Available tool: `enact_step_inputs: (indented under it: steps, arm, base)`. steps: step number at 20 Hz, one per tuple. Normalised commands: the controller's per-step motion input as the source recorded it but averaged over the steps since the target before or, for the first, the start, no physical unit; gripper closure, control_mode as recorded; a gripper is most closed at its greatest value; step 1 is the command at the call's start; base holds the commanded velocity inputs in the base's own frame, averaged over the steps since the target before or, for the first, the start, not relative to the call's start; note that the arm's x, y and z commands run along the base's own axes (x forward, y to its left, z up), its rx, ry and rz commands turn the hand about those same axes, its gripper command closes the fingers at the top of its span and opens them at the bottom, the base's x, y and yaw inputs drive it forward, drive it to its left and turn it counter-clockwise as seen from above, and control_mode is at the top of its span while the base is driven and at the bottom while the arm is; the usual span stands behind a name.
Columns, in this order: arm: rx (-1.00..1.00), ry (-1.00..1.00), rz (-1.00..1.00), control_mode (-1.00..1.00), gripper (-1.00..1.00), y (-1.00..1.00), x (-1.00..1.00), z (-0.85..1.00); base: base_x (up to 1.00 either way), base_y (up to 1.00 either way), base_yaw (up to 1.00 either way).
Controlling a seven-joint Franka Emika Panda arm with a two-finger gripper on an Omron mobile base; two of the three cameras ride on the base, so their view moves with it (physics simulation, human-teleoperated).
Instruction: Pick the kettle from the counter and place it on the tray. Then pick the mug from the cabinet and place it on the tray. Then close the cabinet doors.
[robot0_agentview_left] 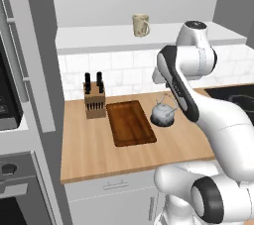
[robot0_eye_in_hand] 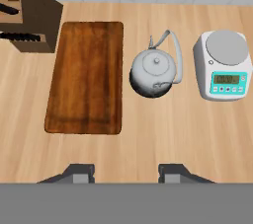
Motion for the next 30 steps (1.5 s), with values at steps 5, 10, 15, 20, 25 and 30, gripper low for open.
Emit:
enact_step_inputs:
  steps: [5,10,15,20,25,30]
  arm:
    - [0.00,-0.01,0.00,-1.00,-1.00,-0.07,-0.17,-0.08]
    - [0.00,-0.05,0.00,-1.00,-1.00,-0.31,-0.51,-0.34]
    - [0.00,0.00,0.00,-1.00,-1.00,-0.38,-0.37,-0.43]
    - [0.00,-0.01,0.00,-1.00,-1.00,-0.33,-0.04,-0.51]
    - [0.00,0.00,0.00,-1.00,-1.00,-0.14,0.39,-0.51]
    - [0.02,0.00,0.00,-1.00,-1.00,-0.08,0.67,-0.34]
  base:
    - [0.00,0.00,0.00]
    - [0.00,0.00,0.00]
    - [0.00,0.00,0.00]
    - [0.00,0.00,0.00]
    - [0.00,0.00,0.00]
    - [0.00,0.00,0.00]
